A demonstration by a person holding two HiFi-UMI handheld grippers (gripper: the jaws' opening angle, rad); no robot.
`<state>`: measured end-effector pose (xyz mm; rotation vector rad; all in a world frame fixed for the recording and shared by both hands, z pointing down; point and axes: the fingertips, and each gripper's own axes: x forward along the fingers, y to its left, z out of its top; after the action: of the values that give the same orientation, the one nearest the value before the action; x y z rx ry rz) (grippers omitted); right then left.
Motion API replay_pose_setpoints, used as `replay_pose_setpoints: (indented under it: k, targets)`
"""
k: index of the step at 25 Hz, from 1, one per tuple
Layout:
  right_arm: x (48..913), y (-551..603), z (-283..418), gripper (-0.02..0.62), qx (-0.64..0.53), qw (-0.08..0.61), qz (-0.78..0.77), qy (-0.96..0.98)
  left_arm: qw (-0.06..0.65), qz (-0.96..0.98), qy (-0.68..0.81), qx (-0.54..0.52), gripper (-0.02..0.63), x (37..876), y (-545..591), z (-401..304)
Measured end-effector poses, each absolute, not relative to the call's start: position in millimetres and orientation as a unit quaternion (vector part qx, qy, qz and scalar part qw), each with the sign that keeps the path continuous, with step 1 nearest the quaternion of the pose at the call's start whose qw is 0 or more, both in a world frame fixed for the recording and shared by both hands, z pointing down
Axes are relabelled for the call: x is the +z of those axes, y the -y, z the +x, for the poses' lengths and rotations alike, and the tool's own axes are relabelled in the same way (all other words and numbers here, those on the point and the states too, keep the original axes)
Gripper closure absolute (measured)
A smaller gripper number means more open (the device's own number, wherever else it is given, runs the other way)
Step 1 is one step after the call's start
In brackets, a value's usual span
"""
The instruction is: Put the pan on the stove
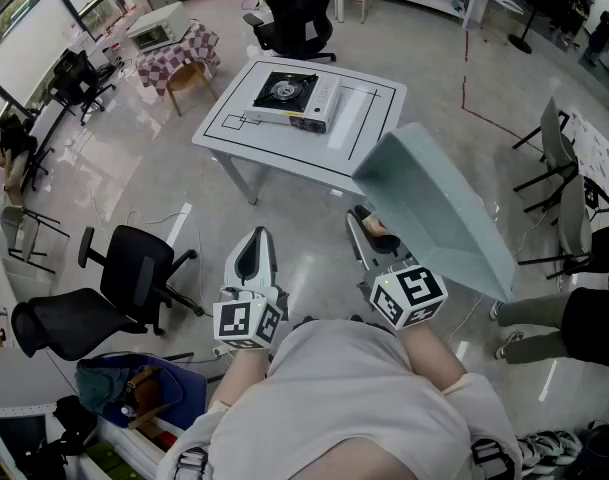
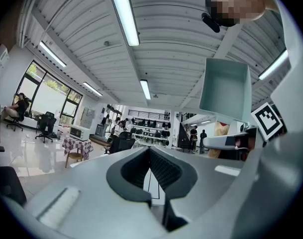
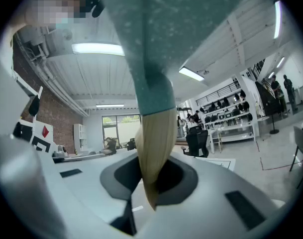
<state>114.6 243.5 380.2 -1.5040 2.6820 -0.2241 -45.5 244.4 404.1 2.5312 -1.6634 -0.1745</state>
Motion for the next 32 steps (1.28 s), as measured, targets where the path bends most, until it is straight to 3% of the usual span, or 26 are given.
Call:
replay_pose_setpoints:
  k: [32]
  targets:
    - [410, -197, 129, 0.535, -0.082, -0.005, -0.481, -0.873, 0.044, 0.818, 0.573, -0.032, 0.595, 414, -221, -45]
